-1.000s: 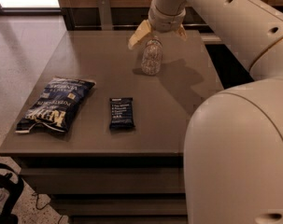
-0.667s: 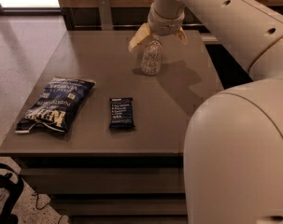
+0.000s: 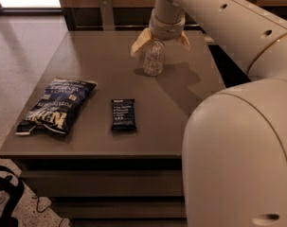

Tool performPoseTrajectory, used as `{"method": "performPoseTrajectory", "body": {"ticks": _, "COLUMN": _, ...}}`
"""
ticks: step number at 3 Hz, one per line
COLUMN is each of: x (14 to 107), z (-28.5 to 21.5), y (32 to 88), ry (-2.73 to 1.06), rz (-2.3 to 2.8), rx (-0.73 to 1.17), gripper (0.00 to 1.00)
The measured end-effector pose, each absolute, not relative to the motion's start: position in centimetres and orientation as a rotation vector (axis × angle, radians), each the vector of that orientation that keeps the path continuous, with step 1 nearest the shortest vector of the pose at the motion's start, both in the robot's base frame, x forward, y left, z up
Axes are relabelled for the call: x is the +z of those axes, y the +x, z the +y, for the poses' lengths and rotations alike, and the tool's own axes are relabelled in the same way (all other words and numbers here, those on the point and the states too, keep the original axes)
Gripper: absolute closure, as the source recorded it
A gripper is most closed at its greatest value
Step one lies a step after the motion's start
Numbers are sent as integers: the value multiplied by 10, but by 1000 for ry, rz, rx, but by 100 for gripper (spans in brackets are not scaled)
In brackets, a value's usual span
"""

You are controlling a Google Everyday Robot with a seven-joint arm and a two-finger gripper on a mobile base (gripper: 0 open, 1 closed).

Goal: Place water bottle upright

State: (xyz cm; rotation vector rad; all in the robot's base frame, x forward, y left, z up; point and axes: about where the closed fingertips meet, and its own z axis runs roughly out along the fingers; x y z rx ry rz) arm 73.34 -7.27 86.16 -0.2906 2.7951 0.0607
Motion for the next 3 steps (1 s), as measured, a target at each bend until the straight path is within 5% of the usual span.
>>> {"method": "performPoseTrajectory", "body": {"ticks": 3, "x": 855, "z": -64, "y": 752, "ry": -336, "rz": 2829, "rx": 19, "gripper": 0}}
